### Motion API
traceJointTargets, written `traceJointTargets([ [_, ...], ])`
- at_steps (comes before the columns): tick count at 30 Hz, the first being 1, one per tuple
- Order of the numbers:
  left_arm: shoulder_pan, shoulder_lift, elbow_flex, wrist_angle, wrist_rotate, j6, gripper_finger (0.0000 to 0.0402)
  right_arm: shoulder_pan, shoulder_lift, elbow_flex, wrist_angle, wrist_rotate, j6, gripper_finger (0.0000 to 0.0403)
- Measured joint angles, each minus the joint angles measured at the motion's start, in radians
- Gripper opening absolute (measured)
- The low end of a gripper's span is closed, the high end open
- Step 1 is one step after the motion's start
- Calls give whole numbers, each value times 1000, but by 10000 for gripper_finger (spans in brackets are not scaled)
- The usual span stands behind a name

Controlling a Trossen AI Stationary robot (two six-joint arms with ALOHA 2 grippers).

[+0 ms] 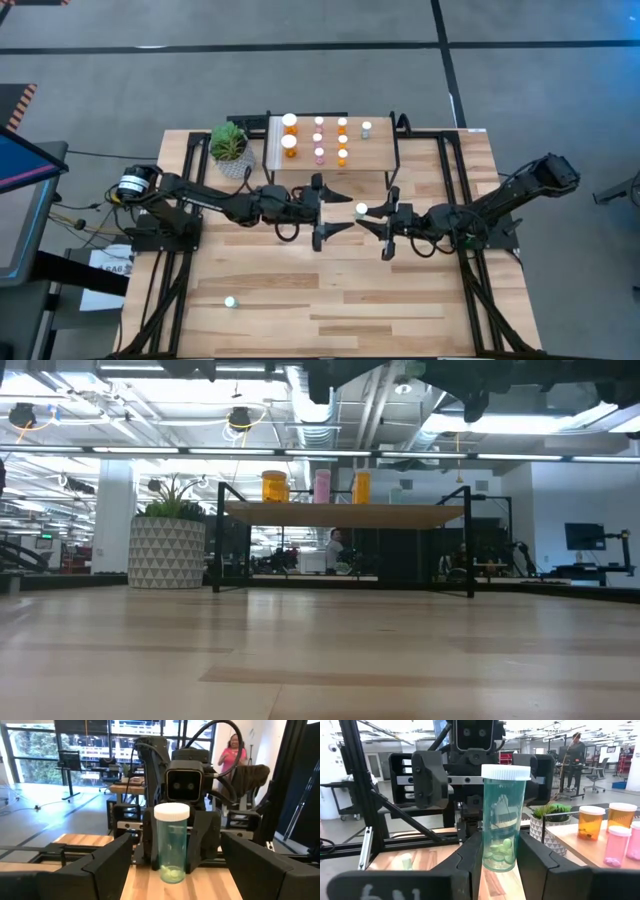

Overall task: Pick and place medicine bottles onto shelf by color
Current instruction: Put the right blue pill bottle aligned with the other blue pill bottle on the shelf

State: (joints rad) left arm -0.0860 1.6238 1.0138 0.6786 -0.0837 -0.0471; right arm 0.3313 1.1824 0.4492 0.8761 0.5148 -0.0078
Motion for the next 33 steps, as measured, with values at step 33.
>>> traceJointTargets([
  [33,9,129,50,61,-12,-40,183,0,0,0,-30,2,10,120],
])
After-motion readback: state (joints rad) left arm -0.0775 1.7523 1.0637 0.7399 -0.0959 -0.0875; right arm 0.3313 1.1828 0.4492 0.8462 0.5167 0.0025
